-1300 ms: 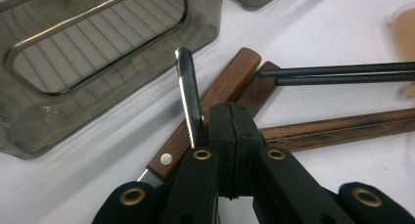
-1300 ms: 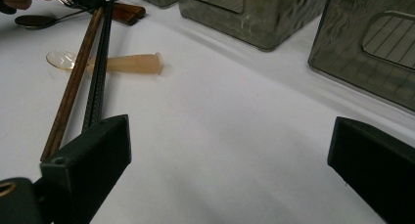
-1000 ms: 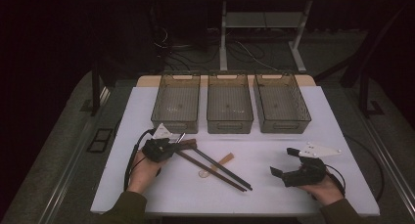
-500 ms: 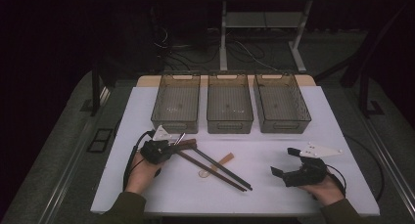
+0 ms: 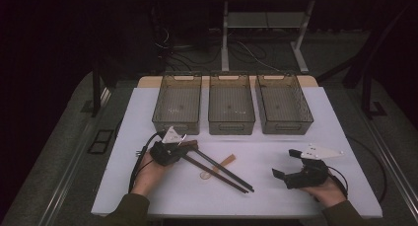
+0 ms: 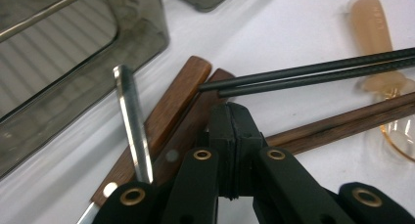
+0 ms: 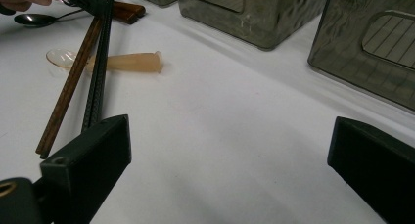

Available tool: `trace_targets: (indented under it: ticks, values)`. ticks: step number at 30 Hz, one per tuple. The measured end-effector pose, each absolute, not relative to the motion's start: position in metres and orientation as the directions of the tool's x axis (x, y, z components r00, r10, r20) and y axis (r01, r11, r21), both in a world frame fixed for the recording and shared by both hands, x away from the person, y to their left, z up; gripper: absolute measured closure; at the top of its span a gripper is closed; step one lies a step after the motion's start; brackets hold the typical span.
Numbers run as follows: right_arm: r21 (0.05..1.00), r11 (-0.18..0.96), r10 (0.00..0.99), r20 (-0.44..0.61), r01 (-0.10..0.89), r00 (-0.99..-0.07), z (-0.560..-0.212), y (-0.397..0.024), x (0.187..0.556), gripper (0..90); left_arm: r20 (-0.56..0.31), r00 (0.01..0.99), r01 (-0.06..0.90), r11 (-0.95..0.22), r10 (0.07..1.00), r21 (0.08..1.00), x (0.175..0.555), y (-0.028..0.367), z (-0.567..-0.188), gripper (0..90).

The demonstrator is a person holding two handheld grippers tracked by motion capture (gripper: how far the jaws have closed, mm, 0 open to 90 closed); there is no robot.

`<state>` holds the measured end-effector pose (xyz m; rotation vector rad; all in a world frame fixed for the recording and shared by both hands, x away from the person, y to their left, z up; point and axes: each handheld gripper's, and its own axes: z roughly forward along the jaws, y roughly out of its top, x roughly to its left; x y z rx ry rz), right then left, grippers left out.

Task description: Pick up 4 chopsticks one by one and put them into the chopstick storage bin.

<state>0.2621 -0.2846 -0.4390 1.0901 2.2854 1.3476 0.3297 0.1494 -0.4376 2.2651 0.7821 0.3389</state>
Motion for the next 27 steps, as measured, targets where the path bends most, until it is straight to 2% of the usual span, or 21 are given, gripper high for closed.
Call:
trace_targets:
  ticks: [7,27]
  values:
    - [0.838,0.282,0.721,0.136,0.467,-0.679,-0.4389,-0.2849,0.2617,2.2,0.025,0.805,0.426,-0.606,0.593,0.672,0.3322,0.1421,-0.4409,89.9]
    - [0.838,0.279,0.723,0.137,0.468,-0.677,-0.439,-0.2861,0.2619,2.2,-0.02,0.817,0.455,-0.624,0.576,0.635,0.3279,0.1478,-0.4406,89.9]
